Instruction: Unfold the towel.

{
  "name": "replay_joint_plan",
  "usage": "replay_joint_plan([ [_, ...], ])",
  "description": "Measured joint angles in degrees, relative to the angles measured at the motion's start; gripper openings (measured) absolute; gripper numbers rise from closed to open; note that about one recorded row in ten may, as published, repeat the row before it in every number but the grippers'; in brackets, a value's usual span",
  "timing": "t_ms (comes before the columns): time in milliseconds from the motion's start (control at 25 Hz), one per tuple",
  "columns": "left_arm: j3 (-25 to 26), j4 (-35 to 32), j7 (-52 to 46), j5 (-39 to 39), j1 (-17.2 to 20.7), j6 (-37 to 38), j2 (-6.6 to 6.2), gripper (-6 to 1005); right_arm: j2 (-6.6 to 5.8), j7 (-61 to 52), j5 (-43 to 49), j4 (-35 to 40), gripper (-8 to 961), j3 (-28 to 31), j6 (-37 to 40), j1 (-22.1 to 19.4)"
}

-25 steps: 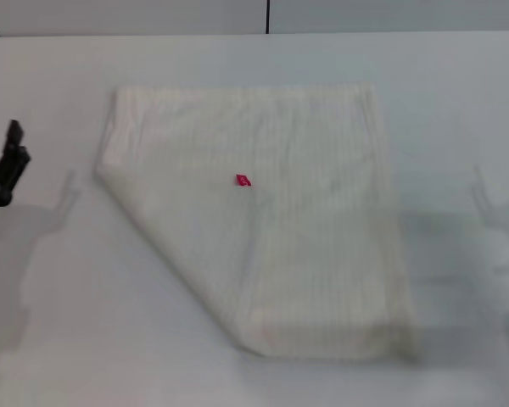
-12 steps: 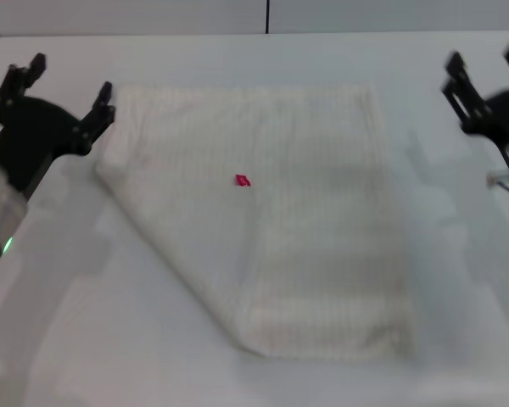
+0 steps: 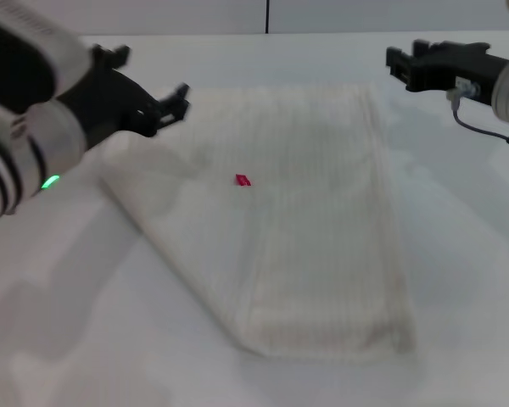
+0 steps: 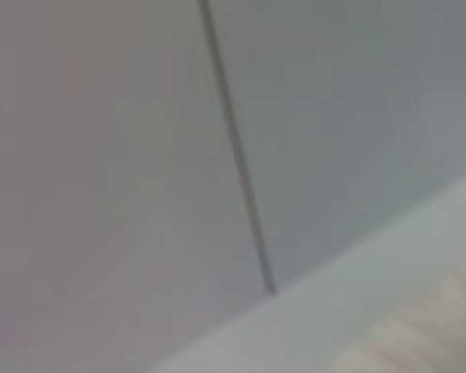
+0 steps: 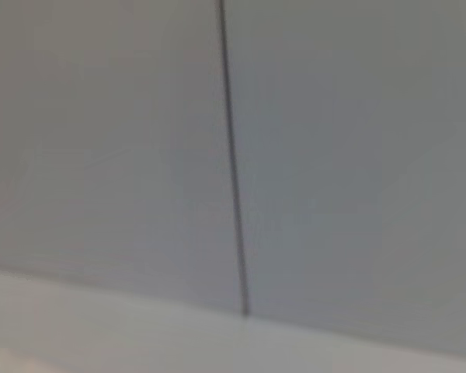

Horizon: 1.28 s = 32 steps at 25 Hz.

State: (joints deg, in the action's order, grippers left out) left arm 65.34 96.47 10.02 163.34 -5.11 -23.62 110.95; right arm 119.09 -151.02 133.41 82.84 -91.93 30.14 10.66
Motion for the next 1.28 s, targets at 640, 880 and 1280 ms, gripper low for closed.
replay_joint_plan([
  [640, 11.79, -13.11, 21.34, -23.25, -13.8, -26.15, 7.25, 809, -1.45, -9.0, 17.58, -26.23, 10, 25.25, 35.86, 34.4],
  [880, 9.33, -18.77, 22.0, -23.33, -15.66, -22.31, 7.58, 805, -1.98, -8.69, 18.48, -36.55, -1, 25.04, 35.1, 40.42],
  [1280, 5.04, -20.89, 22.07, -23.41, -16.68, -17.6, 7.62, 799, -1.51, -8.46, 20.63, -45.63, -1, 24.34, 30.7, 44.14],
])
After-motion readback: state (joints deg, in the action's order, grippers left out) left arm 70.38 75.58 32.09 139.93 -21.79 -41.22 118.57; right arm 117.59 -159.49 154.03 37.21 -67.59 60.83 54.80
